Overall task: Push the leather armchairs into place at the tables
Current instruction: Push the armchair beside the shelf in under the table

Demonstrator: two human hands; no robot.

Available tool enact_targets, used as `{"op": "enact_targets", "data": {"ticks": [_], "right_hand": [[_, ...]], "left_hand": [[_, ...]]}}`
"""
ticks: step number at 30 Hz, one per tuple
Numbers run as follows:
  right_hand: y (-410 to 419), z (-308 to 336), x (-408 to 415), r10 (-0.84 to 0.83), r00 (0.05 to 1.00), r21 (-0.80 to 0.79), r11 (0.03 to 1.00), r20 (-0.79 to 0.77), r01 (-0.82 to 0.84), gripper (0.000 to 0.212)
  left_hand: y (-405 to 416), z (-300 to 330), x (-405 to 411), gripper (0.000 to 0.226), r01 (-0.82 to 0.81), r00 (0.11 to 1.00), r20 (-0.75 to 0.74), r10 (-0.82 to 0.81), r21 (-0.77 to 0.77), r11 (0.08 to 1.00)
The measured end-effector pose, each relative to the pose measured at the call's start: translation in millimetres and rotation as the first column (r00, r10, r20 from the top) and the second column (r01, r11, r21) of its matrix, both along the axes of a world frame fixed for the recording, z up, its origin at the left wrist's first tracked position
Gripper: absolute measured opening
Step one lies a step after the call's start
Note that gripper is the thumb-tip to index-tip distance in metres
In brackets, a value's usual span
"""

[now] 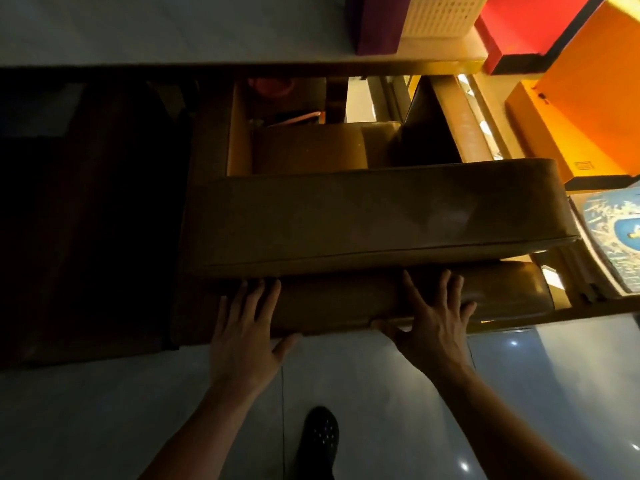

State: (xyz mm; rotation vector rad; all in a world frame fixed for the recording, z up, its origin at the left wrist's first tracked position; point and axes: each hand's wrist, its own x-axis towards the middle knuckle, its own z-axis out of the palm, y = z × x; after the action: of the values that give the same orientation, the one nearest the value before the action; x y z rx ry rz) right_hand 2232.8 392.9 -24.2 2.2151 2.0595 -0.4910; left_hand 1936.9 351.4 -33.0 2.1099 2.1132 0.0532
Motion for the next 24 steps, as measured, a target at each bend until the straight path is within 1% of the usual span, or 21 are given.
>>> {"op": "enact_targets", "data": {"ticks": [5,8,11,19,24], "right_hand": [[3,-1,0,0.025,0.998,-0.006,1.0,0.059,-0.024,0.109],[-1,-3,-2,0.024,0.998,0.018,1.0,0.066,-0.025,0.108],[-8,-3,-9,0.033,0.997,0.006,0.999,0.069,-0.034,0.107],[-57,-10,-48,0.033,0.999,0.033,0.999,0.022,-0.033,0.105],[-90,-11,-68,0.045,0.998,0.027,0.999,0.046,-0.047,0.109]], "left_hand": [[3,-3,-7,0.089,0.006,0.999,-0.035,-0.006,0.004,1.0],[1,-6,-10,0.087,0.003,0.999,-0.038,-0.002,0.023,1.0],[-7,-9,-18,0.086,0.004,1.0,-0.028,-0.002,0.045,0.999],[-50,-10,-57,0.084,-0.022,1.0,0.01,0.021,0.04,0.999],[-87,-1,-76,0.084,-0.039,0.999,0.018,0.039,0.034,0.999]]}}
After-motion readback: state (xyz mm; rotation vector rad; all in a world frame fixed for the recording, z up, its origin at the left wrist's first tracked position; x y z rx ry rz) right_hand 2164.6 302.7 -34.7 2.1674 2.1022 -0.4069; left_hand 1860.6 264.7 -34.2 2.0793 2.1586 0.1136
